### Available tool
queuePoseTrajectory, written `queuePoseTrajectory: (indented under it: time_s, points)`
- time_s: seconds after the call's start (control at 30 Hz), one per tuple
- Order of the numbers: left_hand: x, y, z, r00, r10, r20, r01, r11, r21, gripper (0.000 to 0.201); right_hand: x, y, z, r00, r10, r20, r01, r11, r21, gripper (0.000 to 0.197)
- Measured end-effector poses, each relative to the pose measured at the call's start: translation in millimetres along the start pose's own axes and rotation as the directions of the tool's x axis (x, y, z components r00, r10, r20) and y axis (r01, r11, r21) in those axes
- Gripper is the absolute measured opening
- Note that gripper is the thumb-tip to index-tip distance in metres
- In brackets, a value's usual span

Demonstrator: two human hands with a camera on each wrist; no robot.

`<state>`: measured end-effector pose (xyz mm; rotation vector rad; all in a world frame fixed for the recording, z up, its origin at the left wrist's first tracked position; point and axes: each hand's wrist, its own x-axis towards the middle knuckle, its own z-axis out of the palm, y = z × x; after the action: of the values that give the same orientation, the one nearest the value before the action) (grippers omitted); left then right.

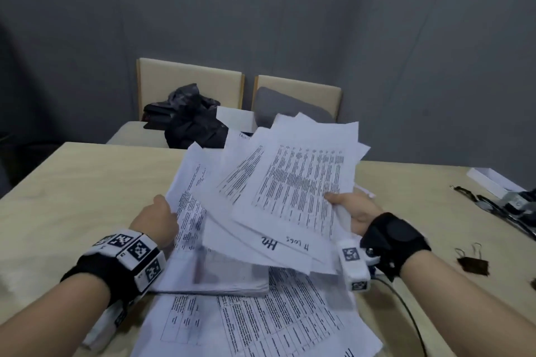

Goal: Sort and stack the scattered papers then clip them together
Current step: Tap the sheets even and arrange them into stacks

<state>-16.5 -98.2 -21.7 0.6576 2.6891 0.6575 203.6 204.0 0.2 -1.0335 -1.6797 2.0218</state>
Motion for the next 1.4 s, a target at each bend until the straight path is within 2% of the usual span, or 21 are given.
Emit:
queuePoseTrajectory:
  time_s: [0.07, 0.2, 0.33, 0.47, 0.53, 0.63, 0.77, 0.87, 0.93, 1.0, 1.1, 1.17, 1.23, 1.27, 1.33, 1.4]
  points:
    - [0, -3, 0, 1.0, 0.023, 0.021, -0.023, 1.0, -0.002, 0.023, 7, 16, 24, 0.999, -0.031, -0.028, 0.027, 0.991, -0.13, 0.037]
    - [3, -6, 2, 0.999, 0.043, 0.007, -0.042, 0.998, -0.049, 0.032, 13, 31, 46, 0.997, -0.039, 0.061, 0.06, 0.921, -0.386, 0.035]
    - [4, -7, 2, 0.999, 0.051, 0.01, -0.05, 0.996, -0.077, 0.039, 14, 31, 47, 1.0, -0.008, 0.007, 0.01, 0.941, -0.338, 0.038]
    - [4, -11, 2, 0.996, 0.062, 0.064, -0.063, 0.998, 0.017, 0.032, 13, 33, 48, 0.999, -0.028, 0.017, 0.032, 0.942, -0.333, 0.036]
    - [5, -12, 2, 0.996, 0.057, 0.075, -0.058, 0.998, 0.005, 0.034, 14, 33, 47, 0.998, -0.038, 0.047, 0.054, 0.903, -0.427, 0.044]
    - [4, -11, 2, 0.995, 0.061, 0.079, -0.061, 0.998, 0.003, 0.031, 19, 38, 40, 0.992, 0.01, 0.127, 0.066, 0.815, -0.576, 0.073]
    - [6, -12, 2, 0.996, 0.055, 0.072, -0.057, 0.998, 0.027, 0.022, 15, 39, 41, 0.972, 0.026, 0.235, 0.118, 0.806, -0.579, 0.082]
    - [9, -11, 4, 0.996, 0.057, 0.072, -0.062, 0.996, 0.063, 0.021, 20, 43, 35, 0.99, -0.012, 0.137, 0.085, 0.837, -0.54, 0.09]
    - [12, -12, 5, 0.996, 0.057, 0.074, -0.062, 0.995, 0.077, 0.02, 24, 46, 30, 0.999, -0.036, 0.016, 0.039, 0.847, -0.529, 0.081]
    - [15, -15, 6, 0.995, 0.059, 0.076, -0.066, 0.993, 0.098, 0.019, 23, 45, 33, 0.997, -0.064, -0.053, 0.026, 0.845, -0.534, 0.07]
    - [19, -19, 7, 0.994, 0.072, 0.083, -0.082, 0.989, 0.122, 0.02, 8, 37, 52, 1.0, -0.007, -0.018, -0.004, 0.824, -0.566, 0.057]
    - [20, -19, 7, 0.993, 0.084, 0.079, -0.093, 0.989, 0.117, 0.019, 1, 31, 58, 0.998, -0.006, 0.059, 0.043, 0.751, -0.659, 0.049]
    - [20, -18, 8, 0.994, 0.08, 0.078, -0.089, 0.989, 0.117, 0.018, 1, 25, 62, 0.993, -0.074, 0.093, 0.118, 0.668, -0.735, 0.044]
    - [19, -17, 8, 0.994, 0.074, 0.078, -0.082, 0.99, 0.112, 0.018, 5, 26, 62, 0.992, -0.104, 0.077, 0.127, 0.67, -0.732, 0.037]
    - [18, -18, 8, 0.995, 0.063, 0.075, -0.069, 0.994, 0.084, 0.019, 12, 26, 59, 0.985, -0.172, -0.012, 0.119, 0.732, -0.671, 0.026]
    - [18, -18, 8, 0.995, 0.065, 0.076, -0.069, 0.996, 0.055, 0.023, 15, 25, 56, 0.978, -0.181, -0.101, 0.089, 0.809, -0.581, 0.026]
